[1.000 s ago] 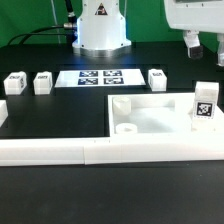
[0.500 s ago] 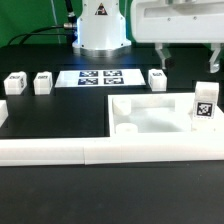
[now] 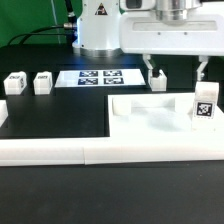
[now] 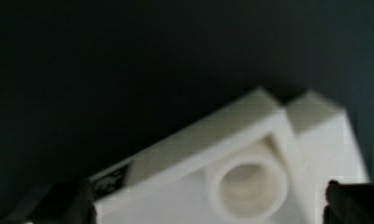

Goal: Assemble square table

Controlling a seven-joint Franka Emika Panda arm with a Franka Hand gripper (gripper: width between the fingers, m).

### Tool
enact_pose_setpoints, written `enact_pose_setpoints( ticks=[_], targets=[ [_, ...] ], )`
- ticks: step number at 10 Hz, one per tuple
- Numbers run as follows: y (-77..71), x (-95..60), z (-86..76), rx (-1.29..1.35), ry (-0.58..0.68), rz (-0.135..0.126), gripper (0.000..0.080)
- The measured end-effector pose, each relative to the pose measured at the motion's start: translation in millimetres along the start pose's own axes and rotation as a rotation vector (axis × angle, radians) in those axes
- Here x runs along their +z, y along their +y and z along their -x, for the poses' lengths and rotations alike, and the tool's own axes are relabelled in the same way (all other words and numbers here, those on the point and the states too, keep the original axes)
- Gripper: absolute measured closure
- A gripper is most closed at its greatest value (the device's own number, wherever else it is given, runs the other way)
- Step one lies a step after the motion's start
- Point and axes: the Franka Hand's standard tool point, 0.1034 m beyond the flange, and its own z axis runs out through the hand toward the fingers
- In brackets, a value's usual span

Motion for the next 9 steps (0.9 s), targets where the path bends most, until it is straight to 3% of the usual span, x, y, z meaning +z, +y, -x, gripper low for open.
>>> enact_pose_setpoints(
  ticks=[4, 5, 6, 8, 9],
  targets=[
    [3.1, 2.2, 3.0, -0.270, -0.004, 0.013, 0.0151],
    [11.9, 18.1, 43.9, -0.403, -0.055, 0.074, 0.0151],
    [18.7, 23.6, 57.0, -0.477, -0.079, 0.090, 0.0151],
    [17.5, 21.0, 51.6, -0.454, -0.109, 0.093, 0.0151],
    [22.1, 19.9, 63.7, -0.437, -0.278, 0.121, 0.0151]
  ],
)
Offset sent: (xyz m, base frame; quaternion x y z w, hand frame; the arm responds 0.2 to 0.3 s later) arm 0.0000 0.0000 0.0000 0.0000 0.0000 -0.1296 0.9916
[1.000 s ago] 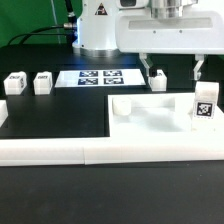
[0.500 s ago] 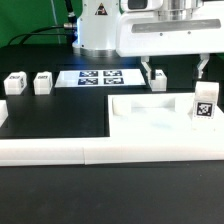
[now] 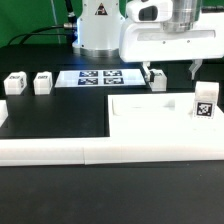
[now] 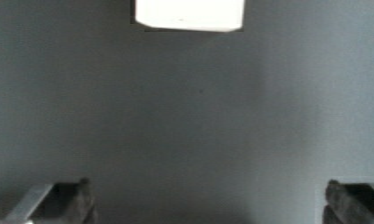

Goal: Assemble square table

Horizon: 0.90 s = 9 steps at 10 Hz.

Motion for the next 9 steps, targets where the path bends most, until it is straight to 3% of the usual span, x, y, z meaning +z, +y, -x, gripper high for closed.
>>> enact_pose_setpoints(
  ticks=[1, 3, 4, 7, 9],
  targets=[
    [2.0, -0.8, -0.3, 0.015, -0.173, -0.006, 0.0151],
    [12.5, 11.7, 28.8, 0.061, -0.435, -0.015, 0.0151],
    [12.2, 16.3, 31.8, 0.075, -0.520, -0.017, 0.0151],
    [19.9, 23.1, 34.2, 0.100, -0.727, -0.015, 0.0151],
    [19.2, 26.4, 31.2, 0.123, -0.720, -0.011, 0.0151]
  ],
)
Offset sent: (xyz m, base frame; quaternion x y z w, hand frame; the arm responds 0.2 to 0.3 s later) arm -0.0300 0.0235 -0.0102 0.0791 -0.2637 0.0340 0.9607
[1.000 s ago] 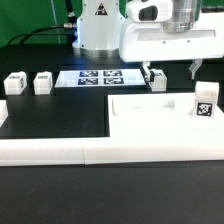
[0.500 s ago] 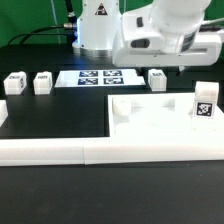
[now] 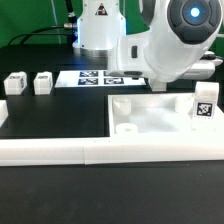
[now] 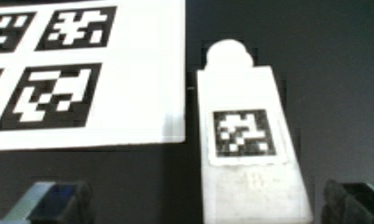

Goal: Assemble square table

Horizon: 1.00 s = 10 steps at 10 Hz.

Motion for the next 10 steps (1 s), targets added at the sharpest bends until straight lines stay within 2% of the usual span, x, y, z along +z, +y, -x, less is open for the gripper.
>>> enact_pose_setpoints(
  ticks=[3, 5, 6, 7, 8, 9, 10],
  targets=[
    [-14.6, 19.5, 1.6, 0.060, -0.023, 0.011, 0.0151],
    [-13.4, 27.4, 3.9, 0.088, -0.043, -0.018, 0.0151],
    [-11.2, 26.1, 2.9, 0.087, -0.039, -0.012, 0.0152],
    [-10.8, 26.1, 2.5, 0.088, -0.038, -0.012, 0.0290],
    [-10.1, 25.9, 2.3, 0.089, -0.037, -0.014, 0.0290],
    [-9.4, 25.5, 2.9, 0.090, -0.040, -0.016, 0.0490],
    [-9.1, 24.8, 4.0, 0.090, -0.044, -0.018, 0.0507]
  ],
)
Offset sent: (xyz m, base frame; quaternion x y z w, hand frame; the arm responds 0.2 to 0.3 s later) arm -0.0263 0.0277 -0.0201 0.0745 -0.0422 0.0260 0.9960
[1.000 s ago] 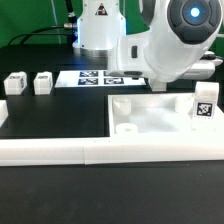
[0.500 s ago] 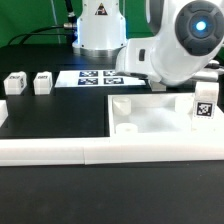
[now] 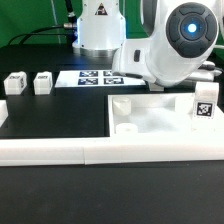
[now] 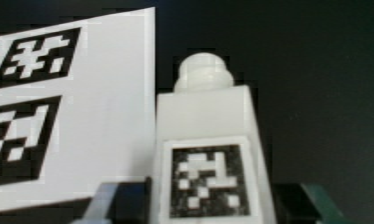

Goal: Assemble square table

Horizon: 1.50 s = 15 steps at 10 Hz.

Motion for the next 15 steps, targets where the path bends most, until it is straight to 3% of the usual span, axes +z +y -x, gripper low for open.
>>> enact_pose_setpoints(
  ticks=[5, 6, 7, 8, 9, 10, 12, 13, 15],
  targets=[
    [4.2, -3.1, 0.3, 0.002, -0.003, -0.006, 0.0507],
    [18.2, -30.6, 14.3, -0.015, -0.035, 0.000, 0.0506],
    [37.1, -64.7, 20.7, -0.023, -0.007, -0.016, 0.0506],
    [49.9, -81.7, 28.8, -0.018, 0.027, -0.031, 0.0506],
    [60.4, -85.4, 33.8, -0.016, 0.036, -0.018, 0.0506],
    [58.8, -83.8, 29.3, -0.010, 0.046, -0.016, 0.0506],
    [52.3, -97.4, 19.0, -0.028, 0.244, -0.038, 0.0506],
    [58.6, -112.1, 20.8, -0.031, 0.276, -0.028, 0.0506],
    [61.8, -185.7, 8.4, -0.016, 0.509, -0.012, 0.0506]
  ],
)
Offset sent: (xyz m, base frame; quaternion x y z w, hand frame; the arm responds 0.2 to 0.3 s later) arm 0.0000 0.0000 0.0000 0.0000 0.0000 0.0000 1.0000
